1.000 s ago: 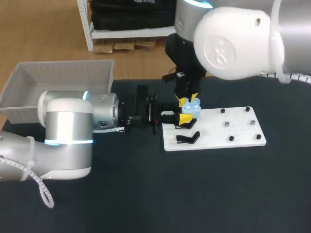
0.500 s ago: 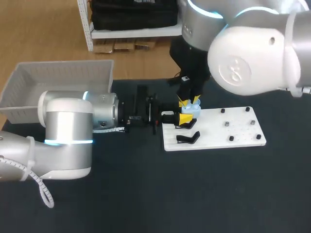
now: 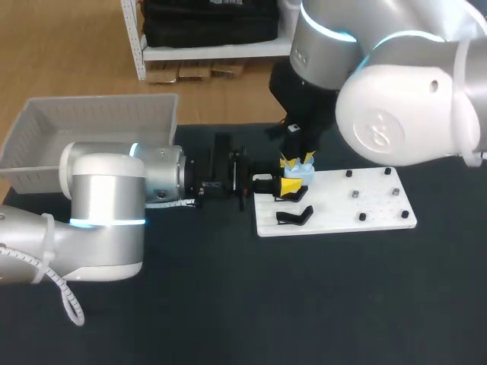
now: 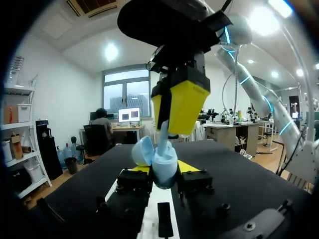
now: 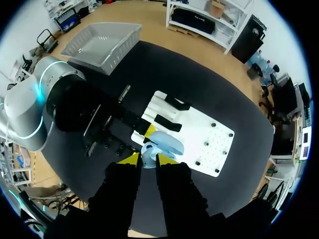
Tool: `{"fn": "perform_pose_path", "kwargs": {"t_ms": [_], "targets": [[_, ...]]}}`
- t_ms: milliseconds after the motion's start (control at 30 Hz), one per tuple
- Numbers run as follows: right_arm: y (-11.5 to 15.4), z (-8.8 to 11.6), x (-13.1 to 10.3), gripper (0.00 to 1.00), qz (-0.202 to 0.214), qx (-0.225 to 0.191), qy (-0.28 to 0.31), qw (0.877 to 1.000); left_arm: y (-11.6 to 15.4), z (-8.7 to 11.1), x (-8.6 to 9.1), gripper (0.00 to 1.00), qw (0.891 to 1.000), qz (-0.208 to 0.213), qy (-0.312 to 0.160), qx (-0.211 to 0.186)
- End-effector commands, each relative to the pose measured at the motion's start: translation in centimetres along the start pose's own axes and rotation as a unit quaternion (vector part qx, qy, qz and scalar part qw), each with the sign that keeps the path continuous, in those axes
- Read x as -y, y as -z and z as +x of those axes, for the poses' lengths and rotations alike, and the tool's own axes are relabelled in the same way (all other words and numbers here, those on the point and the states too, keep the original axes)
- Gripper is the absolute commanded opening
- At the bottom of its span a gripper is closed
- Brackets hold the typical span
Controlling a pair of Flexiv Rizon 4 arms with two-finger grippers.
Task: Pick up each earbud case from the left stands, insert the matching earbuds, close the lid, and place the case in the box.
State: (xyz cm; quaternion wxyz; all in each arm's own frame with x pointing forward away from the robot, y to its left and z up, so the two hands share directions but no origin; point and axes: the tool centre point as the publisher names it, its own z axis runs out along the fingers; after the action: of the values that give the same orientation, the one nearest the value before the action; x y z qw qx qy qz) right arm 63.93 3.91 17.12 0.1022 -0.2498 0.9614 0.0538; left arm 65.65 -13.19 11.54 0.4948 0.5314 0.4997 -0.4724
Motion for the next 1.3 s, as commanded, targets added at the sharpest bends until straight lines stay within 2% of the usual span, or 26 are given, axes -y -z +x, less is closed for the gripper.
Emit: {"fn": "perform_pose_path", "kwargs": {"t_ms": [33, 1300], "targets": [[-0.05, 0.2, -0.02, 0.0, 0.001, 0.004, 0.001, 1.0, -0.01, 0.13, 0.04, 0.0, 1.0, -0.002, -0.002, 0.002], [-0.92, -0.17, -0.31, 0.0, -0.007, -0.005, 0.013, 1.0, -0.01, 0.13, 0.04, 0.0, 1.0, -0.002, -0.002, 0.002]]}}
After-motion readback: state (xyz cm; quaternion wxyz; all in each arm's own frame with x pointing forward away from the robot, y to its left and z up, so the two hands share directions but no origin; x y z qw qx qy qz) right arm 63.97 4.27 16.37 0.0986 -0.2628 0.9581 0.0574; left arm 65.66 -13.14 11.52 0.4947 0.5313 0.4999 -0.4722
